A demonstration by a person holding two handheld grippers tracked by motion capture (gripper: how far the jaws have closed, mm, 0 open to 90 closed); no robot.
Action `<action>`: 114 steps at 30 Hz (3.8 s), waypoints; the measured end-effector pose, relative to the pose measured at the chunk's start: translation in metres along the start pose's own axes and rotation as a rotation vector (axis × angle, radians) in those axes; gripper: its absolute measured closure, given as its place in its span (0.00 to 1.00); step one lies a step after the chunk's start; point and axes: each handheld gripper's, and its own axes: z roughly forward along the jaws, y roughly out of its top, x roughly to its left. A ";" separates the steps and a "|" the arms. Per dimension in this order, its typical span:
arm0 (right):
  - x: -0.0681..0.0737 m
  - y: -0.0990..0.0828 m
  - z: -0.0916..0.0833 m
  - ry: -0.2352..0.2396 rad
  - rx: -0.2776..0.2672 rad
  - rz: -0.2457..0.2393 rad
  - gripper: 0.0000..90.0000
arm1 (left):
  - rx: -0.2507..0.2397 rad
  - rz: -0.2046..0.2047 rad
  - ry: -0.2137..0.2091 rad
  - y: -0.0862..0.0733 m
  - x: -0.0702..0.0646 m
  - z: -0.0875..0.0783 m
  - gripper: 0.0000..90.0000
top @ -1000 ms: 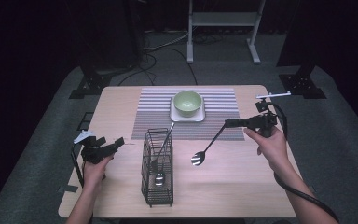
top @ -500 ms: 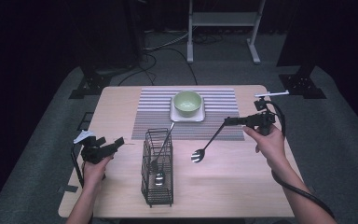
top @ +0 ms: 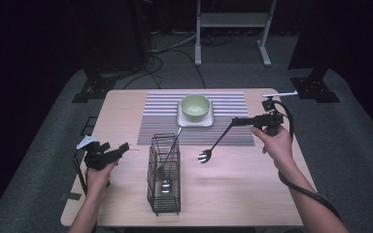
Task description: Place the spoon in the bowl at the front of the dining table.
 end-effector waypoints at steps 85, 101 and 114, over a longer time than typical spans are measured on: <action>-0.019 0.049 0.027 -0.094 -0.117 0.054 0.99 | -0.016 -0.075 -0.009 -0.003 0.009 -0.001 0.00; -0.021 0.068 0.046 -0.108 -0.120 0.065 0.99 | -0.038 -0.080 0.004 -0.001 0.014 -0.009 0.00; -0.026 0.081 0.047 -0.140 -0.151 0.088 0.99 | -0.038 -0.077 0.007 -0.001 0.014 -0.008 0.00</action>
